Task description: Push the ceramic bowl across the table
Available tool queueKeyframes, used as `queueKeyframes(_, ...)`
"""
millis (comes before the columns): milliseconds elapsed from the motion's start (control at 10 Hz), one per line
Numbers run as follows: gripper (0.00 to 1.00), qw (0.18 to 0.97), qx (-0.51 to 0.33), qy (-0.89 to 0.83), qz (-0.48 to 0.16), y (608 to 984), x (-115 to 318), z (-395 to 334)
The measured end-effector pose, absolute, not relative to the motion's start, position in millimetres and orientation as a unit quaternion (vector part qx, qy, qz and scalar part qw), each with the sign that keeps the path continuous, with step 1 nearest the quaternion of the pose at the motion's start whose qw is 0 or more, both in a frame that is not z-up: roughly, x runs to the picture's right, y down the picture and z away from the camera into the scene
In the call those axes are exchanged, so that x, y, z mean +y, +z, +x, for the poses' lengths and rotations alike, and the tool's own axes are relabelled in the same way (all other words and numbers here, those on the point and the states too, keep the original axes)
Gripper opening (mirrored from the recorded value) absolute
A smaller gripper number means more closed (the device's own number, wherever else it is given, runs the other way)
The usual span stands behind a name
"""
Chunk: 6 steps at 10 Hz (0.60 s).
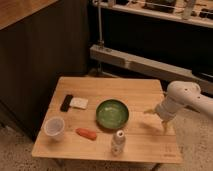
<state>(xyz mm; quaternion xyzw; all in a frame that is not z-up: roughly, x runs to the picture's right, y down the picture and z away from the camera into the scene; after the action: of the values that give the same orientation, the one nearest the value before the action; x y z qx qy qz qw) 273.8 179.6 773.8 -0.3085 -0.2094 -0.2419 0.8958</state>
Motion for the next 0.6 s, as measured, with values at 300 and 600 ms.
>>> queueKeyframes(300,0.8,0.892,-0.21,-0.247,-0.315,777.6,175.3,268.6)
queueKeyframes(600,0.8,0.89,-0.21,-0.247,-0.322,780.7,175.3,264.5)
